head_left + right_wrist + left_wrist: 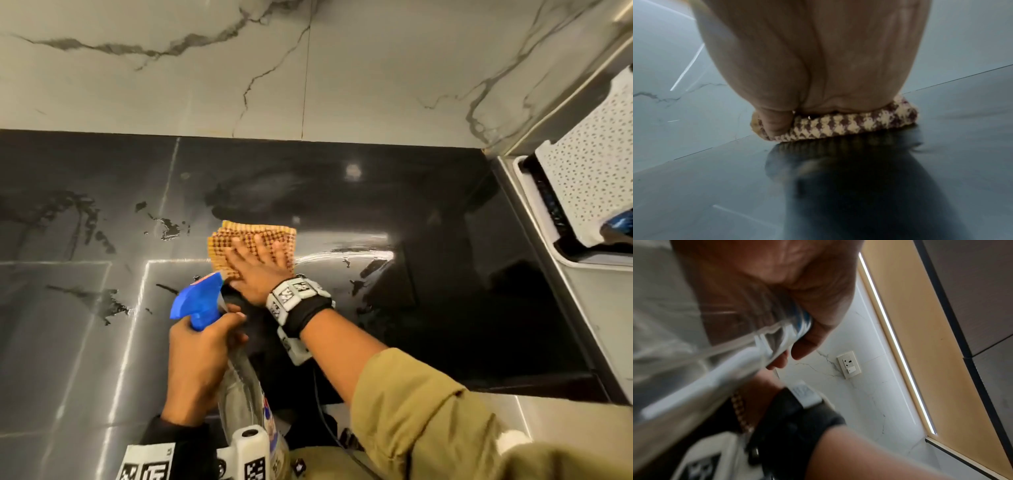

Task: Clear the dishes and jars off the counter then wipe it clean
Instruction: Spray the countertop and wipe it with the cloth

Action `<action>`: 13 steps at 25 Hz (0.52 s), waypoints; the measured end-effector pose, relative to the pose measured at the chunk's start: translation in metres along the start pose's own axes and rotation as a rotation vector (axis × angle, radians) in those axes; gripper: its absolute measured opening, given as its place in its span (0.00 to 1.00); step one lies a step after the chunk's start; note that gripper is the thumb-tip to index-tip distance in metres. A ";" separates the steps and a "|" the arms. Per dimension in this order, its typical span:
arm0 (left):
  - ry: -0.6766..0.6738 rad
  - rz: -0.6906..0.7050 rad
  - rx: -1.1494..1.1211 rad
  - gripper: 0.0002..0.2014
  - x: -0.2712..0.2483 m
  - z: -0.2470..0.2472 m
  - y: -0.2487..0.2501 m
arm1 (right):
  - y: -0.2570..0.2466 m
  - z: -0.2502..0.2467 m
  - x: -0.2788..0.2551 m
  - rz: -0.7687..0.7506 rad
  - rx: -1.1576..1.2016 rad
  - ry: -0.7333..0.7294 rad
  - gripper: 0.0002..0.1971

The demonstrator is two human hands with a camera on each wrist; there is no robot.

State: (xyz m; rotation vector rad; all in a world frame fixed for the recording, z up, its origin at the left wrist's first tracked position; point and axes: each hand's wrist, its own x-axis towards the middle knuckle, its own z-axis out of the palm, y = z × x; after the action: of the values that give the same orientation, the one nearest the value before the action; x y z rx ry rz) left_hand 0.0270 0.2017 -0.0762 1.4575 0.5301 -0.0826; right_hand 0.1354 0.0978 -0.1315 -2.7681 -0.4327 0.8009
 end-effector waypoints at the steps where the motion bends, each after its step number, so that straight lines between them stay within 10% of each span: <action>1: -0.001 0.007 0.000 0.04 -0.005 0.000 0.002 | 0.017 0.000 -0.012 0.033 0.019 0.027 0.34; 9: -0.066 0.140 0.063 0.05 -0.055 -0.007 0.015 | 0.244 0.017 -0.161 0.807 0.346 0.311 0.33; 13: -0.078 0.149 0.076 0.06 -0.086 -0.022 0.005 | 0.224 0.035 -0.175 0.874 0.363 0.333 0.34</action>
State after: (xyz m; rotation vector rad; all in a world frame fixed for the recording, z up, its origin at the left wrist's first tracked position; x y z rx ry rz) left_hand -0.0530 0.2014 -0.0382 1.5566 0.3571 -0.0415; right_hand 0.0231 -0.1656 -0.1422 -2.5905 0.9409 0.4590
